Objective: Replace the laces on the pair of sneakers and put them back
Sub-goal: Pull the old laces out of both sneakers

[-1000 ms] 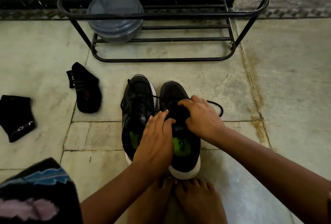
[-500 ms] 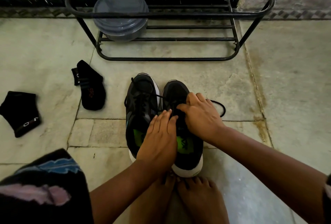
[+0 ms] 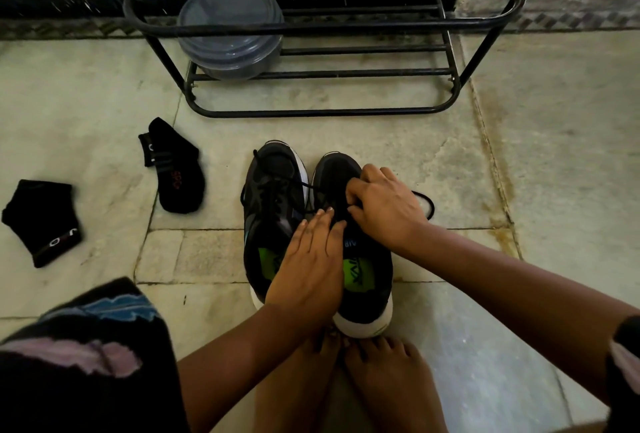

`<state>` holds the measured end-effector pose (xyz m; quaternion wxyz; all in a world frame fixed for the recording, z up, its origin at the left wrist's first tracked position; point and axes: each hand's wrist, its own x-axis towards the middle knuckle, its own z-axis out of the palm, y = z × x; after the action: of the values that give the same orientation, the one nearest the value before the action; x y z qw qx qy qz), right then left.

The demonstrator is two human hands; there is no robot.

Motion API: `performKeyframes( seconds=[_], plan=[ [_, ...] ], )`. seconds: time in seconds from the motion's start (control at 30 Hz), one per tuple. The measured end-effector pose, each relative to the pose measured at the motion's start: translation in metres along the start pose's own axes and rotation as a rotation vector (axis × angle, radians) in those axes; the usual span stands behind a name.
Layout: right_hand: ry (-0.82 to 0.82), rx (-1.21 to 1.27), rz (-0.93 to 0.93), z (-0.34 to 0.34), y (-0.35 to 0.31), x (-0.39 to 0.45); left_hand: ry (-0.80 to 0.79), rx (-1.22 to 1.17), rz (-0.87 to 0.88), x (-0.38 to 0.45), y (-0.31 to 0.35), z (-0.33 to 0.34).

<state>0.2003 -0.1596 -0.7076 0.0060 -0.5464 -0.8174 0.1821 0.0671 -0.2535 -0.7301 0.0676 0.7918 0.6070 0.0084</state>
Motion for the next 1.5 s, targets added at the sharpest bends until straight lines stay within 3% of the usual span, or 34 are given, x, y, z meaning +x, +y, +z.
performKeyframes(
  seconds=[0.5,0.67,0.83,0.93,1.03,1.23,1.5],
  plan=[
    [-0.071,0.076,-0.059,0.007,0.000,0.005,0.001,0.000,0.004,-0.003,-0.002,0.002],
    [0.056,0.450,0.026,0.009,0.015,-0.009,0.029,-0.005,-0.001,-0.002,-0.002,0.003],
    [0.169,1.010,0.365,0.023,0.014,-0.017,0.017,-0.011,-0.026,-0.002,-0.002,0.004],
    [0.139,0.720,0.310,0.017,0.009,-0.014,0.018,-0.007,-0.027,-0.003,-0.002,0.004],
    [0.186,0.303,0.053,0.006,0.002,-0.013,0.017,-0.006,-0.031,-0.002,-0.002,0.005],
    [0.071,-0.095,-0.137,-0.004,-0.011,0.004,0.011,-0.022,-0.037,-0.003,-0.002,0.006],
    [0.064,0.034,-0.003,-0.004,-0.014,0.005,0.009,-0.024,-0.037,-0.001,-0.002,0.008]
  ],
)
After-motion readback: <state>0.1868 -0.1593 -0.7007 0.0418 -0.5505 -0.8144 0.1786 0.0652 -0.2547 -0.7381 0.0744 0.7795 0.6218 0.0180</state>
